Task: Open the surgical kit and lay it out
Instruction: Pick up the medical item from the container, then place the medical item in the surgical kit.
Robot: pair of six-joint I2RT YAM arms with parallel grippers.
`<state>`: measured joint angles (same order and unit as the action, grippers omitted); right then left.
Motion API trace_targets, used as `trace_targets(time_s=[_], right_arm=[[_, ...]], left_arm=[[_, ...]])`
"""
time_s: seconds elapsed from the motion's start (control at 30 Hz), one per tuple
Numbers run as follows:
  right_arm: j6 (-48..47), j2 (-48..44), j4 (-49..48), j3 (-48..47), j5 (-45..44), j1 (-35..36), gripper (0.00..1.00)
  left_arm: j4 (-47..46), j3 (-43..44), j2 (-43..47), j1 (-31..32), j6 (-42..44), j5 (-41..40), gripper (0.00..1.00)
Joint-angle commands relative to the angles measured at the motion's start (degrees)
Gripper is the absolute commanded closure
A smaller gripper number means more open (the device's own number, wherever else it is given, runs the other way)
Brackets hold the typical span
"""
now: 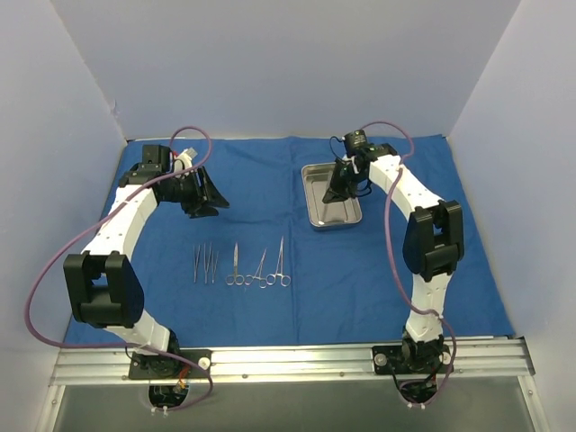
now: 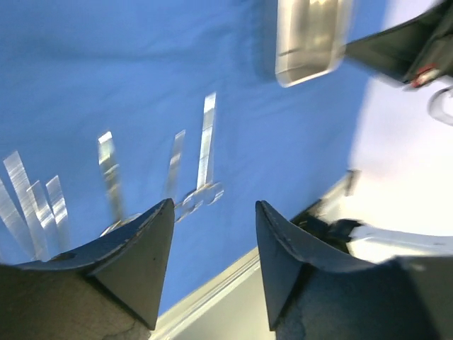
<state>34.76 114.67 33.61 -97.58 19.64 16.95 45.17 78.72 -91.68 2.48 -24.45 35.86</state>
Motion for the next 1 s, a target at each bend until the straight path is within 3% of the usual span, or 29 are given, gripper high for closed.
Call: trace_targets(time_s=[0.0,0.2,0.33,0.6,0.97], right_arm=[[-6.0,-5.9,0.0,-0.3,3.8,3.1,1.00],[-8.4,-9.9,-5.0,0.4,7.2,10.1,1.00],[-8.8,-13.3,-7.7,2.7,10.0,13.3,1.00],[-10.0,-17.5,-9.1,5.9,12.3,15.7,1.00],[-11.1,-18.3,-8.6,6.9,15.1,17.1,1.00]], left_arm=[[-16.8,-2.8,1.1,0.3,-7.8,11.5,0.41],[-33.5,-7.6,1.7,5.4,-23.4,13.2,0.39],[-37.8,-7.9,1.2,8.6,-30.1,9.1,0.39],[-36.4,-4.6,-2.1,12.1,-31.6,5.1,0.39],[-42.3,-5.1,-3.9,15.1,-35.2,4.1,0.39]])
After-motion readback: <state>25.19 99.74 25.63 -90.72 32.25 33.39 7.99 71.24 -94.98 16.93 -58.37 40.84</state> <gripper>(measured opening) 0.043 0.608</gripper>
